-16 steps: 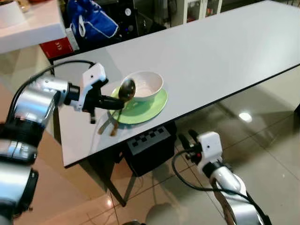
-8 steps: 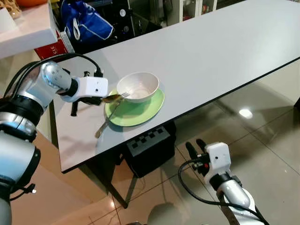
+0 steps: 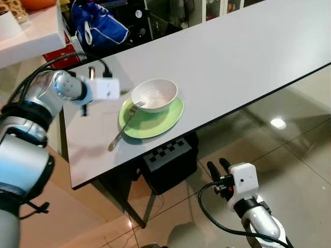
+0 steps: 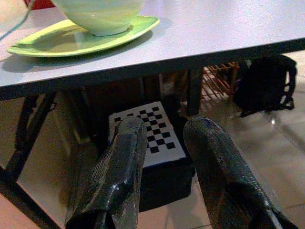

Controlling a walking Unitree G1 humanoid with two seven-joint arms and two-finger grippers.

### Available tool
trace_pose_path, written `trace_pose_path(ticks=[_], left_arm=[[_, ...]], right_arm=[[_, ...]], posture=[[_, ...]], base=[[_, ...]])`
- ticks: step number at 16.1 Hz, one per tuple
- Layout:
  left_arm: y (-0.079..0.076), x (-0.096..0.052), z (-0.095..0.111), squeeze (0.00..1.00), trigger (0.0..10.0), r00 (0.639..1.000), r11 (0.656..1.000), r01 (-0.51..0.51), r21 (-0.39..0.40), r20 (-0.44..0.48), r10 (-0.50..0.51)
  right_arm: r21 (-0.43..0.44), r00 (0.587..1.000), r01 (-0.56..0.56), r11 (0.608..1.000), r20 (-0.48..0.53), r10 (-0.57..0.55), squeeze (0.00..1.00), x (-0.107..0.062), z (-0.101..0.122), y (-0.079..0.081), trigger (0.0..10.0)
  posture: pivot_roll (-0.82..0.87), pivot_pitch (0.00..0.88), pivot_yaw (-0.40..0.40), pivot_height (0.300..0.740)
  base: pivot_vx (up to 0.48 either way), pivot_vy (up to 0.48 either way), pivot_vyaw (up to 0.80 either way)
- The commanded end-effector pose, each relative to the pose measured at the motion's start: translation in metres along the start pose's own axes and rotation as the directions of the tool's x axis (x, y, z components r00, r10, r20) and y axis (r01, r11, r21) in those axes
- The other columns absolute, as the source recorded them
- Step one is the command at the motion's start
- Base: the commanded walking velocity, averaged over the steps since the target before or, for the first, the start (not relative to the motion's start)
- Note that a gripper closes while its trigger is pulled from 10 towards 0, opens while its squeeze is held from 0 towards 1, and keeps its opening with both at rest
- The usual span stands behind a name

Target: Setting the table

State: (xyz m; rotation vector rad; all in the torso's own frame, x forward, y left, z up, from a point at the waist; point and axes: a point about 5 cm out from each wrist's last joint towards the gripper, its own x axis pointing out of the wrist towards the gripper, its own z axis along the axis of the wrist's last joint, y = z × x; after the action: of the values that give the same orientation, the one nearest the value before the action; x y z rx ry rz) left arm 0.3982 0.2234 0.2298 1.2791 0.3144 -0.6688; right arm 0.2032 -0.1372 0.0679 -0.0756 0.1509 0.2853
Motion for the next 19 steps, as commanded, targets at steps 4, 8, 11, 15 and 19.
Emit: trace_pose_path(ticks=[4, 8, 11, 15, 19], left_arm=[[0.008, -0.002, 0.001, 0.0, 0.0, 0.983, 0.977, -0.153, -0.15, 0.078, 0.166], [-0.003, 0.01, 0.007, 0.0, 0.0, 0.979, 0.968, -0.153, -0.199, 0.101, 0.176], [-0.023, 0.021, 0.008, 0.0, 0.0, 0.99, 0.984, -0.086, -0.157, 0.099, 0.102], [-0.036, 0.025, 0.001, 0.0, 0.0, 0.997, 0.991, -0.058, -0.119, 0.049, 0.064], [-0.036, 0.019, -0.017, 0.0, 0.0, 0.994, 0.99, -0.101, -0.095, -0.041, 0.098]], right_arm=[[-0.007, 1.0, -0.008, 1.0, -0.008, 0.008, 0.0, -0.004, 0.003, 0.001, 10.0], [-0.004, 1.0, 0.002, 1.0, 0.0, -0.002, 0.0, -0.004, 0.005, 0.003, 10.0], [0.002, 1.0, 0.003, 1.0, -0.004, -0.003, 0.0, -0.004, 0.005, 0.004, 10.0], [0.002, 1.0, 0.011, 1.0, -0.003, -0.011, 0.0, -0.005, 0.007, 0.003, 10.0], [0.004, 1.0, 0.018, 1.0, -0.009, -0.018, 0.0, -0.009, 0.006, 0.003, 10.0]], posture=[[-0.13, 0.025, 0.203, 0.74], [-0.13, 0.04, 0.222, 0.74], [-0.13, 0.046, 0.222, 0.74], [-0.13, 0.055, 0.226, 0.74], [-0.13, 0.07, 0.229, 0.74]], base=[[0.0, 0.0, 0.0], [0.0, 0.0, 0.0], [0.0, 0.0, 0.0], [0.0, 0.0, 0.0], [0.0, 0.0, 0.0]])
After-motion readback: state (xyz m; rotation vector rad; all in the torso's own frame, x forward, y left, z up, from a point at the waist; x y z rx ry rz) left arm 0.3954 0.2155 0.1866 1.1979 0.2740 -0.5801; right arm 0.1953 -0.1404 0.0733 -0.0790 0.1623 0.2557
